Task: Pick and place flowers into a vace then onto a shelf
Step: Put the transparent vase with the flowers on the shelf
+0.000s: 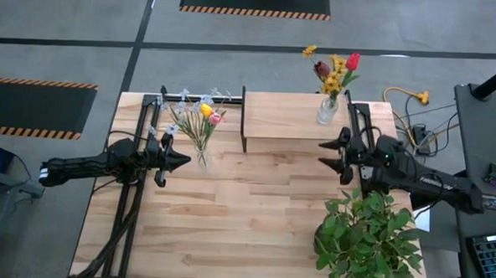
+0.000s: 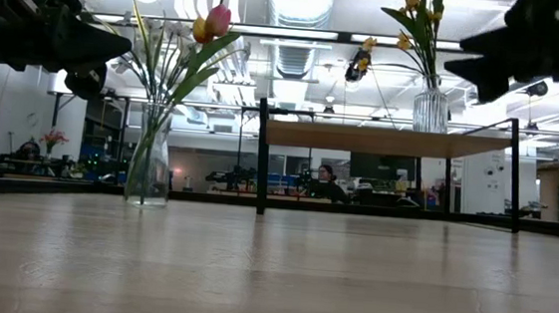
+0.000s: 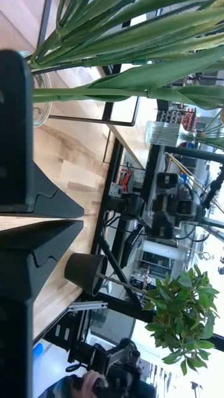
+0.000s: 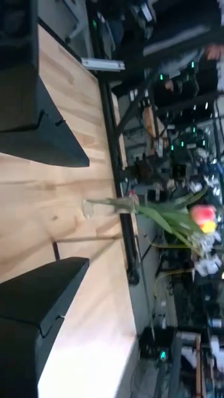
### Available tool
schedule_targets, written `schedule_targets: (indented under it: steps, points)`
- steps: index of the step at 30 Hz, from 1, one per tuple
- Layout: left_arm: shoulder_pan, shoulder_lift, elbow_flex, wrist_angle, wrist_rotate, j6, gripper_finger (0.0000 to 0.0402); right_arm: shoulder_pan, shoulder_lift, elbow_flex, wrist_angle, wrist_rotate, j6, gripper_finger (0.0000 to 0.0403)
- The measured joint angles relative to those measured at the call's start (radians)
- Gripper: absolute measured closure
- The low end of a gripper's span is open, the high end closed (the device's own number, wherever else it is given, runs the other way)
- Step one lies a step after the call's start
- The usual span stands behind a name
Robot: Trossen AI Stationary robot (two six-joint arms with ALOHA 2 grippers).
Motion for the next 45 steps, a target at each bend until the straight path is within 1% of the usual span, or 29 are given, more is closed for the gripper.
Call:
schedule_targets:
  steps: [3,6,8,14,17,21,23,26,31,33,36,38,42,45]
  points:
    - [0.000,0.000,0.000,0.000,0.000,0.000,0.0402,0.073,-0.037,-0.075,0.042,0.058,-0.005,0.0175]
    - [0.000,0.000,0.000,0.000,0.000,0.000,0.0402,0.150,-0.068,-0.113,0.047,0.145,-0.060,0.0183]
    - [0.000,0.000,0.000,0.000,0.000,0.000,0.0402,0.197,-0.085,-0.126,0.049,0.172,-0.092,0.0184]
    - [0.000,0.000,0.000,0.000,0.000,0.000,0.0402,0.289,-0.139,-0.191,0.105,0.177,-0.110,0.0184]
    - [0.000,0.000,0.000,0.000,0.000,0.003,0.0402,0.294,-0.157,-0.215,0.103,0.179,-0.126,0.0184]
    - [0.000,0.000,0.000,0.000,0.000,0.068,0.0401,0.294,-0.158,-0.215,0.120,0.184,-0.167,0.0184]
    - [0.000,0.000,0.000,0.000,0.001,0.071,0.0392,0.294,-0.158,-0.215,0.133,0.185,-0.183,0.0184]
    - [-0.001,0.000,0.002,-0.004,0.009,0.069,0.0360,0.294,-0.156,-0.215,0.131,0.185,-0.191,0.0184]
    - [-0.001,0.000,0.002,-0.009,-0.003,0.088,0.0275,0.294,-0.154,-0.215,0.131,0.185,-0.191,0.0184]
    - [-0.001,0.000,0.002,-0.020,-0.051,0.090,0.0243,0.294,-0.154,-0.215,0.131,0.185,-0.191,0.0184]
    - [-0.001,0.000,0.006,-0.065,-0.165,0.091,0.0204,0.294,-0.154,-0.215,0.131,0.186,-0.191,0.0184]
    - [0.000,0.005,0.012,-0.077,-0.208,0.091,0.0185,0.294,-0.154,-0.215,0.131,0.186,-0.190,0.0184]
    - [-0.001,0.040,0.028,-0.105,-0.213,0.091,0.0160,0.294,-0.154,-0.215,0.130,0.186,-0.188,0.0184]
    - [-0.001,0.070,0.053,-0.103,-0.214,0.091,0.0152,0.294,-0.154,-0.215,0.129,0.186,-0.189,0.0183]
